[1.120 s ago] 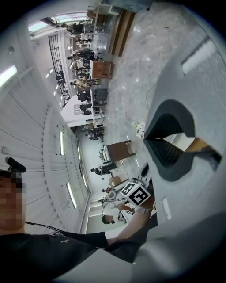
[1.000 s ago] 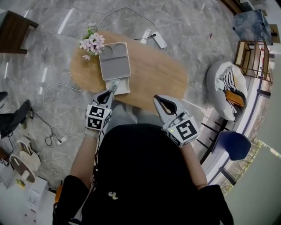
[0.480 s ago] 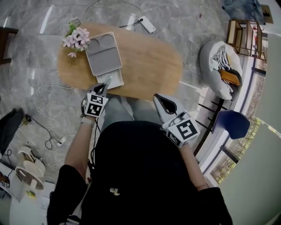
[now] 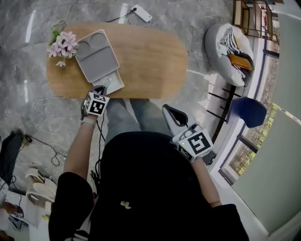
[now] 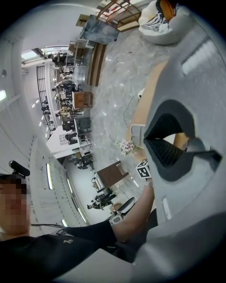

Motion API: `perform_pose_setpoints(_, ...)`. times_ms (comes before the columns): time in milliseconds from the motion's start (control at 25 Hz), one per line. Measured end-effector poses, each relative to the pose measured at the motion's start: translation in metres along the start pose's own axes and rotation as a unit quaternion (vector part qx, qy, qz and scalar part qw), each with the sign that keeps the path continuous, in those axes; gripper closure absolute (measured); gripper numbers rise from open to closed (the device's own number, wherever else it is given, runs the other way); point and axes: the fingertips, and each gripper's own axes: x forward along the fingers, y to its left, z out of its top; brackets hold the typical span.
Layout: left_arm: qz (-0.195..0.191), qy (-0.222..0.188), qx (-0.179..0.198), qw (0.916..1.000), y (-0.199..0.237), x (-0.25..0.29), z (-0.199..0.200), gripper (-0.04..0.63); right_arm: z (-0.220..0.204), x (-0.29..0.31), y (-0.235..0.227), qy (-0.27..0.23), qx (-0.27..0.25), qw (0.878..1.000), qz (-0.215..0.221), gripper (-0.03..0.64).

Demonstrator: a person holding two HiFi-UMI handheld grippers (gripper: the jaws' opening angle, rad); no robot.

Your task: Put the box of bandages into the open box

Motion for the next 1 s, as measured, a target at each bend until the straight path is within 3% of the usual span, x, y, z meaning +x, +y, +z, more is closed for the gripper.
perform_pose_setpoints(360, -0.028, 0.059, 0.026, 0.9975, 0.017, 0.051, -0.019, 0.568, -0.017, 0.007, 0.000, 0.028, 0.029, 0.999, -0.027, 0.618)
perform_pose_setpoints(520, -0.015, 0.079, 0.048, 0.9956, 0.031, 0.067, -0.026, 0.565, -0.025, 0.007, -0.002, 0.032, 0.042, 0.998, -0.038, 0.620)
perform_pose_setpoints(720, -0.032, 0.103, 0.050, 0.9929, 0.031, 0.089, -0.044, 0.560, -0.033, 0.004, -0.004, 0.035, 0.052, 0.997, -0.048, 0.618)
perform_pose_setpoints(840, -0.016, 0.105, 0.060, 0.9925, 0.039, 0.090, -0.041, 0.552, -0.037, 0.002, -0.003, 0.038, 0.058, 0.996, -0.050, 0.618)
perform_pose_setpoints(1000, -0.023, 0.112, 0.048, 0.9923, 0.036, 0.099, -0.047, 0.508, -0.039, 0.000, -0.003, 0.036, 0.063, 0.996, -0.050, 0.618)
